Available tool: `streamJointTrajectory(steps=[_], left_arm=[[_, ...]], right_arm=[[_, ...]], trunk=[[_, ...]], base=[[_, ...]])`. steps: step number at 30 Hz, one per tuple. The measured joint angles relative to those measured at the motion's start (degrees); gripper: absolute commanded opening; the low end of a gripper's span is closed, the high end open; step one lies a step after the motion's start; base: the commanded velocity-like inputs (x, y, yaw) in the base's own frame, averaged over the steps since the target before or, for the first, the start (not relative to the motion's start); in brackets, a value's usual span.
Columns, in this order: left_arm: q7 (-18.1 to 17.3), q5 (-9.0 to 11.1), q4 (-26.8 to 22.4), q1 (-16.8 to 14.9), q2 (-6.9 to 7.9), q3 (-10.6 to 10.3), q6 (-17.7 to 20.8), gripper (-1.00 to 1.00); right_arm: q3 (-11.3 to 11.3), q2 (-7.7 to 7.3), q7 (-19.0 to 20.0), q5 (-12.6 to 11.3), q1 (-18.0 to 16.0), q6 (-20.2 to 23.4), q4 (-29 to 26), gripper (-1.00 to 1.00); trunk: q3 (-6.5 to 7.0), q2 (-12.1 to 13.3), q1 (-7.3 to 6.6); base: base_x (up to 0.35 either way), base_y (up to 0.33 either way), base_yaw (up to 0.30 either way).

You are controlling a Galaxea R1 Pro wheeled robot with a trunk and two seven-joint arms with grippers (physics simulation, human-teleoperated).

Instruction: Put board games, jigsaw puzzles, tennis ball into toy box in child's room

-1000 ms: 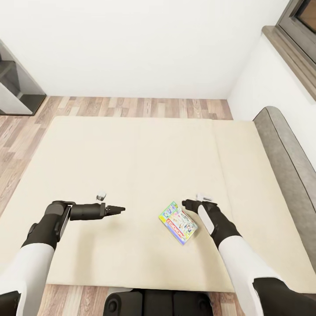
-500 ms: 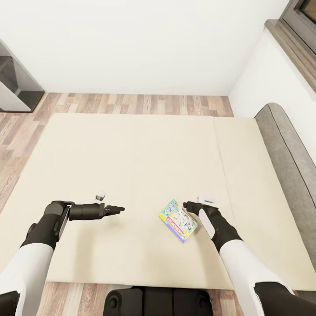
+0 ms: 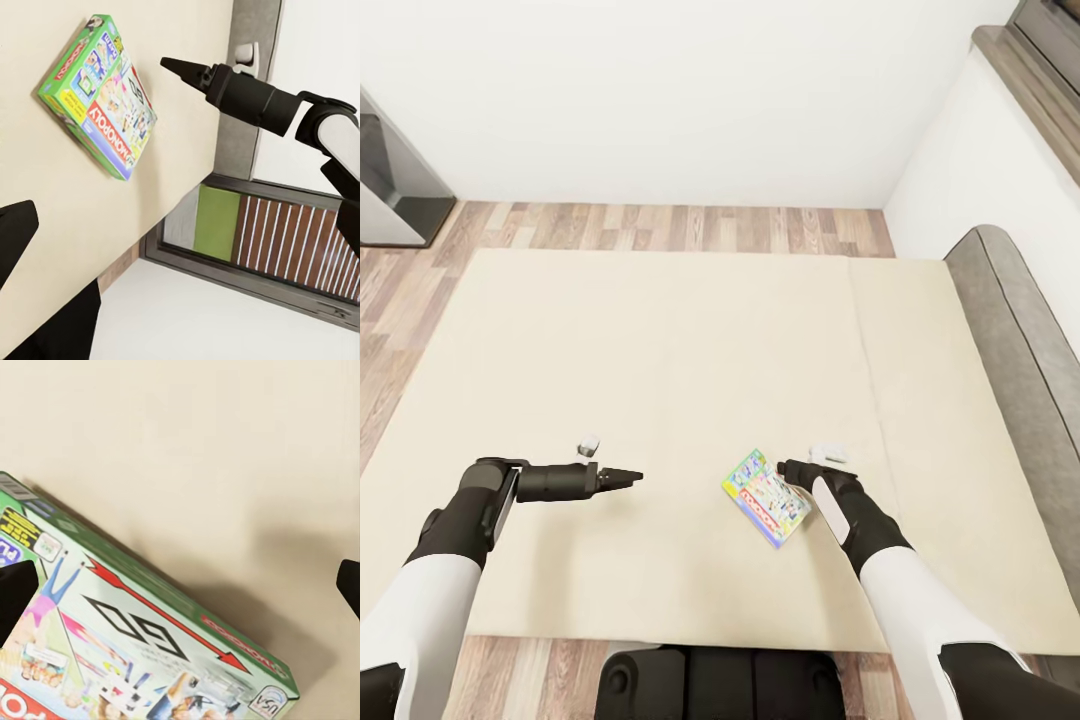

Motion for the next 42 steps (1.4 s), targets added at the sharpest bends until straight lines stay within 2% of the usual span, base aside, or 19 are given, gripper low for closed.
streamJointTrajectory(steps=[21, 42], left_arm=[[0.0, -0.05, 0.0, 0.0, 0.0, 0.04, 0.0, 1.0], [0.0, -0.02, 0.0, 0.0, 0.01, 0.06, 0.0, 1.0]], right_arm=[[0.07, 0.54, -0.05, -0.03, 0.09, -0.05, 0.0, 1.0], [0.08, 0.54, 0.26, 0.0, -0.09, -0.4, -0.09, 1.0]], trunk=[[-1.94, 0.0, 0.0], [-2.1, 0.0, 0.0]], base=[[0.0, 0.0, 0.0], [0.0, 0.0, 0.0]])
